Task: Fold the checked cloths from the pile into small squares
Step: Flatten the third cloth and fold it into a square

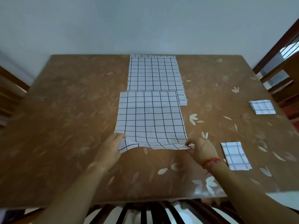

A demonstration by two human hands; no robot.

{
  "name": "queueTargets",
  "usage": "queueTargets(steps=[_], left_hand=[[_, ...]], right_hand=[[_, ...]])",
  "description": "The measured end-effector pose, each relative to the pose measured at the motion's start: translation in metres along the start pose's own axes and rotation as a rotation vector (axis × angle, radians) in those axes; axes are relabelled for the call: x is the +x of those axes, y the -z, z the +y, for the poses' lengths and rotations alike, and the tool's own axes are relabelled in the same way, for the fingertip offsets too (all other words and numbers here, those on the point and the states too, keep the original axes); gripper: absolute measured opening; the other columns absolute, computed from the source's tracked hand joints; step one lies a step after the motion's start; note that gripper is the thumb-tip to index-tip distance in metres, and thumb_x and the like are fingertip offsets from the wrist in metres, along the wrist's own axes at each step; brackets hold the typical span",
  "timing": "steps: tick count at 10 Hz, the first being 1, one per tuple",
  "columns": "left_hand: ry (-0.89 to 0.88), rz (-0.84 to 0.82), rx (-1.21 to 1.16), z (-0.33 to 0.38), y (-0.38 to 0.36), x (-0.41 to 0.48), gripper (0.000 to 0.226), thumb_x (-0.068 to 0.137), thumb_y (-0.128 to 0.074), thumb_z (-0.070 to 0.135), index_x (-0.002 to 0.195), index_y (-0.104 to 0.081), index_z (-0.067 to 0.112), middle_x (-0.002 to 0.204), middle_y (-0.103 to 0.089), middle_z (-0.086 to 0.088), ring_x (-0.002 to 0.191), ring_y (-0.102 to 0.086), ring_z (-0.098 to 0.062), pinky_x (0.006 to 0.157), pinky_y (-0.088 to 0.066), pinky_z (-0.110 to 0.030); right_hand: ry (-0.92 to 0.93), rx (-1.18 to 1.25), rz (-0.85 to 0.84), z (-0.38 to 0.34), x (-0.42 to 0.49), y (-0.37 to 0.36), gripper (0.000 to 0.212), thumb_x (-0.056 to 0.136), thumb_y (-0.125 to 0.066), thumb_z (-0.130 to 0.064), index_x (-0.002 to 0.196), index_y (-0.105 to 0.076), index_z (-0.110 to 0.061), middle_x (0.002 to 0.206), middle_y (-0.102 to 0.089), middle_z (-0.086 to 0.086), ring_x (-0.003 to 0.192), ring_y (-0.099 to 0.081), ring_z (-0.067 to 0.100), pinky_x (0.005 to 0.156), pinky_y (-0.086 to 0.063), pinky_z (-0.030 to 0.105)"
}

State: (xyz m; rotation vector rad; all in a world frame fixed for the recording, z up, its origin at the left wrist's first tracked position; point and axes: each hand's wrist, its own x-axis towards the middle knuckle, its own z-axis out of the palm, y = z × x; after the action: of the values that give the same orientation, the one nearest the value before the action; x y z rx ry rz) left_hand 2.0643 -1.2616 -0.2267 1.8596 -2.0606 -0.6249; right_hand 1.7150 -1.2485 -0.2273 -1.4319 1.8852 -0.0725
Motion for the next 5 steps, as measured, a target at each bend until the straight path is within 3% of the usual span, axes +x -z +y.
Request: queueTargets(steps=[1, 2, 3, 4, 5], left_hand=[[-0.019, 0.007, 0.011, -0.009, 0.003, -0.025, 0.064, 0.07, -0.049, -0.021, 0.122, -0.061, 0.015, 0.121, -0.06, 0.001, 0.113, -0.054, -0.021, 0.09, -0.044, -0.03], [-0.023, -0.018, -0.07, -0.005, 0.011, -0.043, 0.042, 0.069, -0.047, -0.008, 0.08, -0.056, 0.032, 0.084, -0.058, 0.012, 0.081, -0.052, -0.011, 0.066, -0.04, -0.03], [-0.015, -0.016, -0.162, -0.009, 0.017, -0.055, 0.03, 0.065, -0.046, -0.006, 0.065, -0.042, 0.023, 0.066, -0.049, 0.005, 0.062, -0.044, -0.015, 0.054, -0.031, -0.03], [0.057, -0.005, -0.193, -0.015, 0.015, -0.064, 0.027, 0.077, -0.06, -0.004, 0.076, -0.06, 0.023, 0.067, -0.059, 0.009, 0.064, -0.055, -0.008, 0.054, -0.038, -0.023], [0.091, 0.024, -0.261, -0.014, 0.015, -0.066, 0.017, 0.092, -0.058, 0.011, 0.091, -0.068, 0.024, 0.076, -0.066, 0.012, 0.071, -0.061, -0.003, 0.059, -0.046, -0.02]], right_hand=[[0.053, -0.064, 0.137, -0.067, -0.061, 0.034, 0.036, 0.09, -0.061, -0.011, 0.057, -0.069, -0.001, 0.103, -0.067, 0.026, 0.108, -0.058, 0.043, 0.085, -0.042, 0.034], [0.107, -0.081, 0.131, -0.046, -0.053, 0.021, 0.006, 0.081, -0.072, -0.027, 0.082, -0.074, -0.022, 0.089, -0.069, -0.007, 0.086, -0.062, 0.009, 0.076, -0.043, 0.02], [-0.006, 0.017, 0.062, -0.008, -0.035, 0.002, 0.013, 0.068, -0.082, -0.029, 0.071, -0.07, -0.027, 0.077, -0.062, -0.014, 0.08, -0.061, 0.006, 0.072, -0.046, 0.02], [-0.148, 0.079, -0.032, 0.002, -0.027, -0.005, 0.027, 0.055, -0.087, -0.032, 0.071, -0.068, -0.022, 0.074, -0.066, -0.008, 0.08, -0.066, 0.011, 0.065, -0.052, 0.026], [-0.217, 0.103, -0.124, 0.099, 0.049, -0.037, 0.038, 0.046, -0.091, -0.033, 0.076, -0.071, -0.021, 0.071, -0.071, -0.005, 0.077, -0.07, 0.011, 0.059, -0.054, 0.021]])
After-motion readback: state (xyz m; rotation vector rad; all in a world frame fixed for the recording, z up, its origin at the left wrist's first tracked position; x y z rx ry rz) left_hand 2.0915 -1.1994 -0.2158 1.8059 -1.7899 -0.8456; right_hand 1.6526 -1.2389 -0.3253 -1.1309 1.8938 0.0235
